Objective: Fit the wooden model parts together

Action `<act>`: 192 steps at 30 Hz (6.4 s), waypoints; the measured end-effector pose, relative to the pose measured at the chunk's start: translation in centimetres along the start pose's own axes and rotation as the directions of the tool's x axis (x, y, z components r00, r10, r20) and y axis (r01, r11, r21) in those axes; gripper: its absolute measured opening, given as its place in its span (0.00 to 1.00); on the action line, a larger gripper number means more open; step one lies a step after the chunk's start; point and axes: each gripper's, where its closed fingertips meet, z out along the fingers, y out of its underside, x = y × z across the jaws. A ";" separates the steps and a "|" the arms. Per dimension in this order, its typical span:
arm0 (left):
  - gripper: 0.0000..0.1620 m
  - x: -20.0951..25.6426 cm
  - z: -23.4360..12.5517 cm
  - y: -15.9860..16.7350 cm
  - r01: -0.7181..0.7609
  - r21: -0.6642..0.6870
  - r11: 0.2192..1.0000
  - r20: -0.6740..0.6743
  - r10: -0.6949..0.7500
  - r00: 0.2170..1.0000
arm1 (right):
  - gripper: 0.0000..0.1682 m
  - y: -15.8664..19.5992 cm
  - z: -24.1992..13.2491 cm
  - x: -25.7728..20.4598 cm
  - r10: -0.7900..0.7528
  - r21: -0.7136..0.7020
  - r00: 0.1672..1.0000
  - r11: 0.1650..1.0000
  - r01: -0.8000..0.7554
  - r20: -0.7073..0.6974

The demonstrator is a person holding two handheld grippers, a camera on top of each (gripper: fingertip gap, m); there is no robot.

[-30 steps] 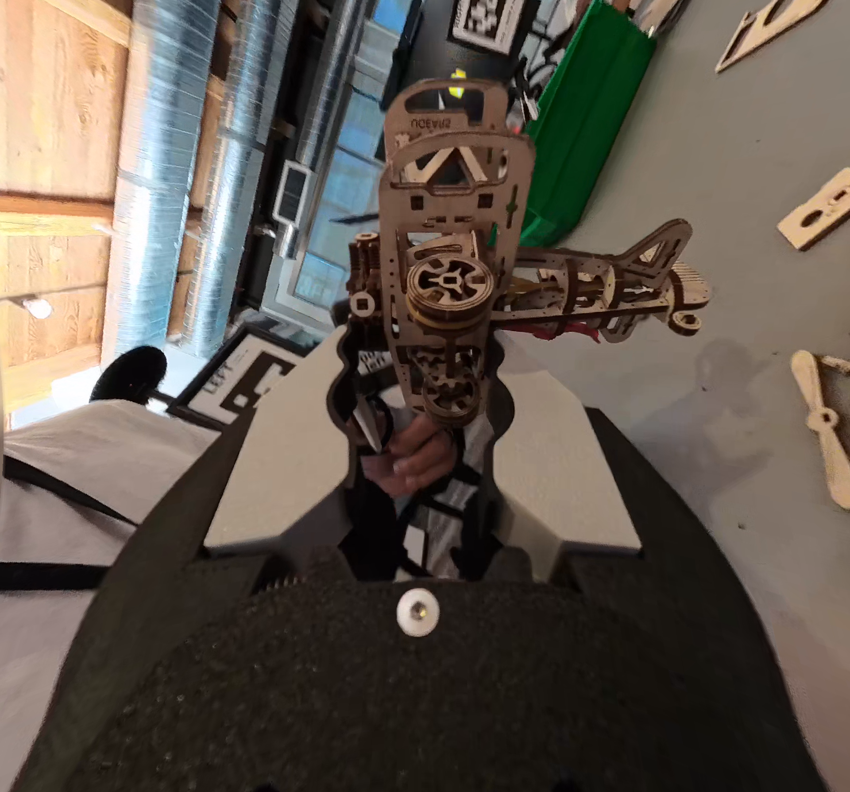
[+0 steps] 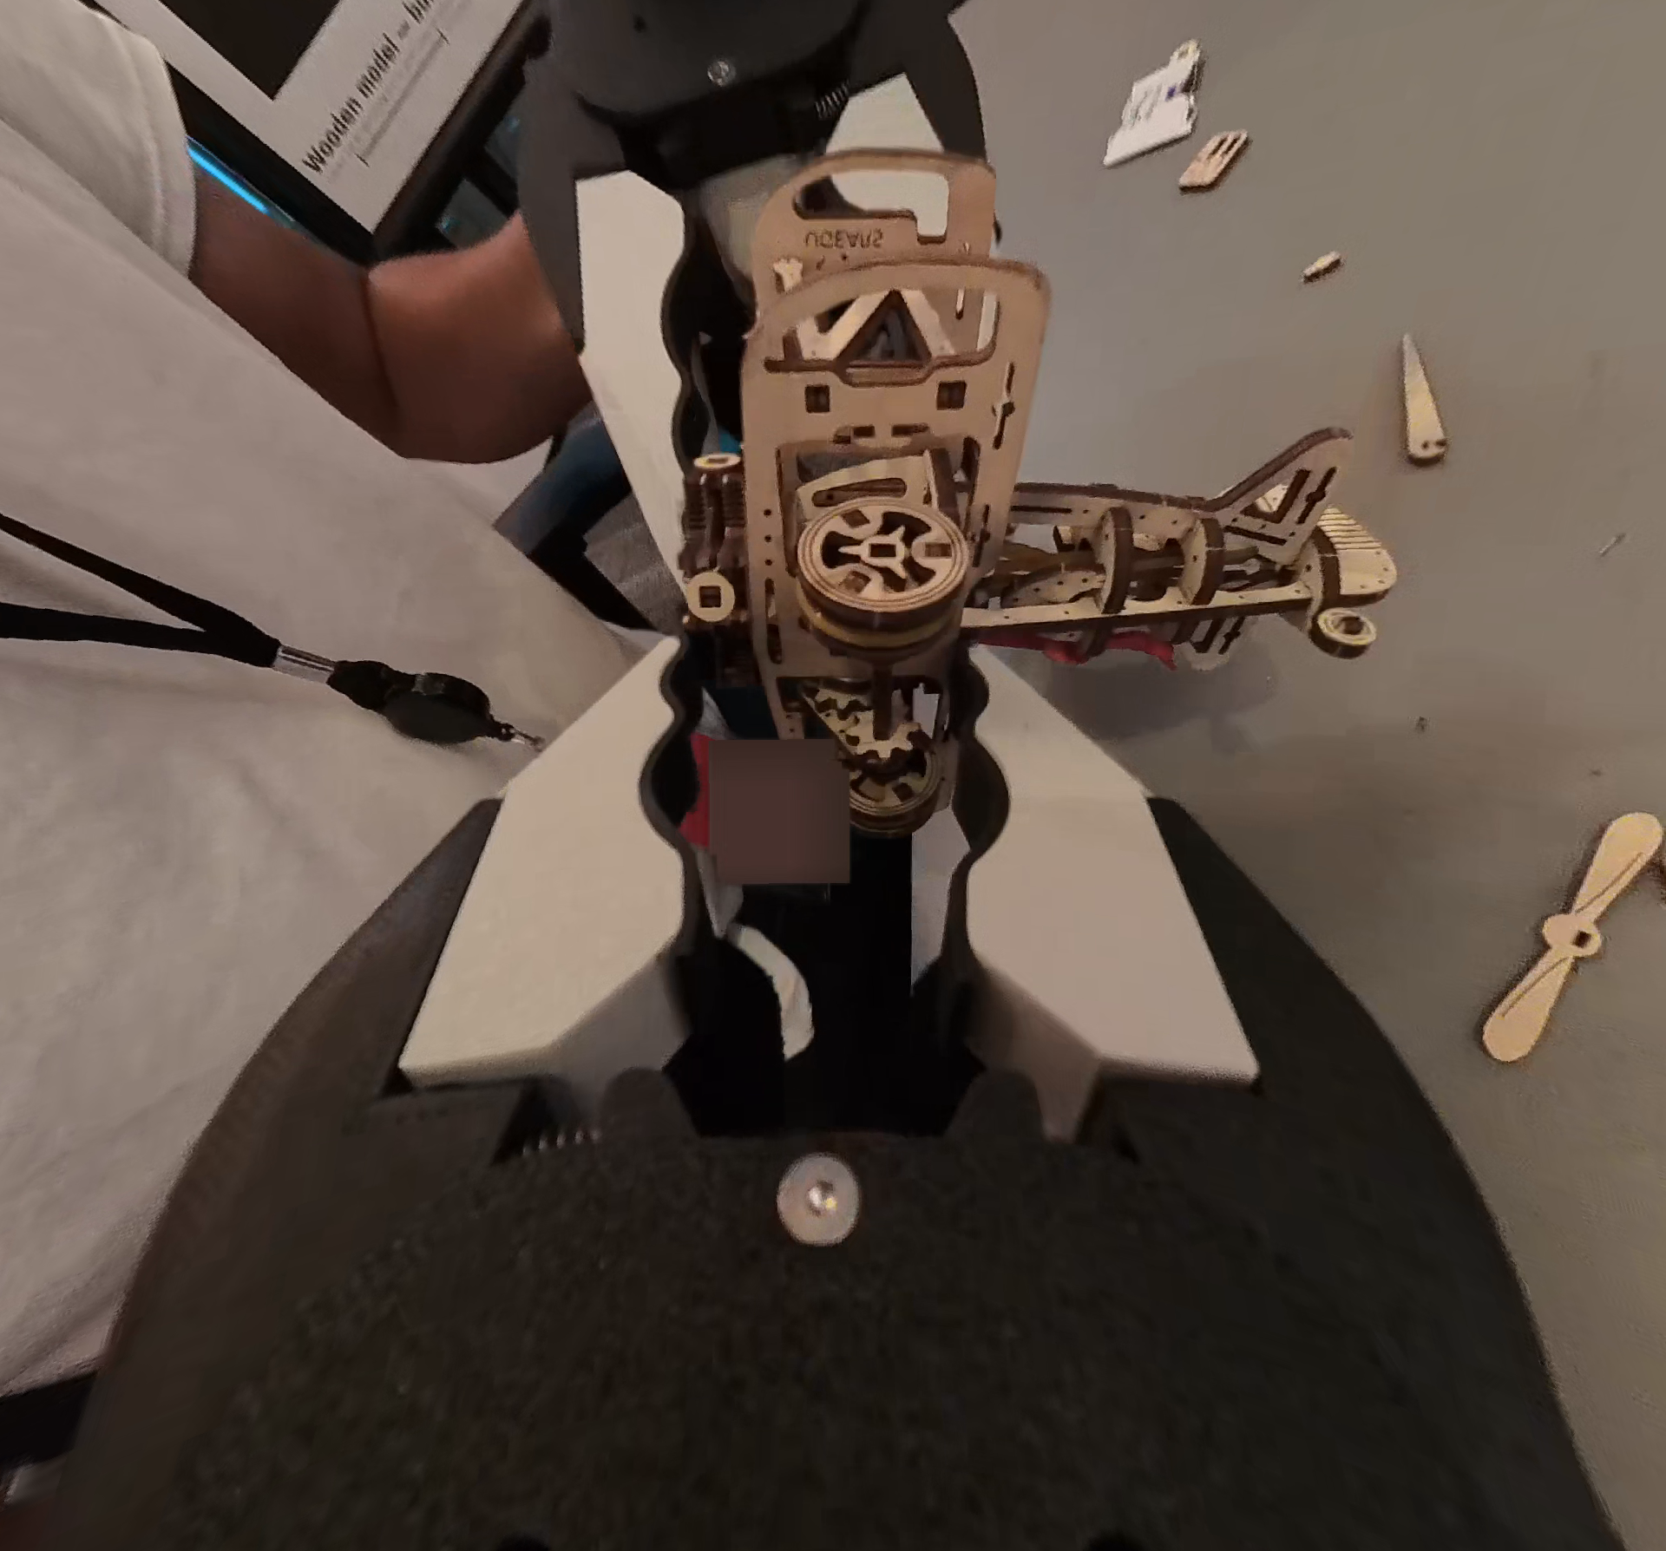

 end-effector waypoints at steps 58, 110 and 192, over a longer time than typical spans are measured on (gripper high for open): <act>0.36 -3.5 -3.6 -2.4 0.564 0.515 0.646 -0.238 -0.524 0.818 | 0.26 -5.4 -2.2 1.5 -0.183 0.203 0.894 0.937 0.285 -0.410; 0.35 -7.0 -4.9 0.6 0.580 0.456 0.675 -0.126 -0.597 0.793 | 0.14 6.0 -4.4 15.3 -0.197 -0.194 0.613 0.978 0.072 -0.765; 0.36 -4.1 -2.6 0.5 0.721 0.367 0.587 -0.248 -0.685 0.684 | 0.18 -6.3 1.7 4.2 0.222 0.073 0.952 0.975 -0.211 -0.210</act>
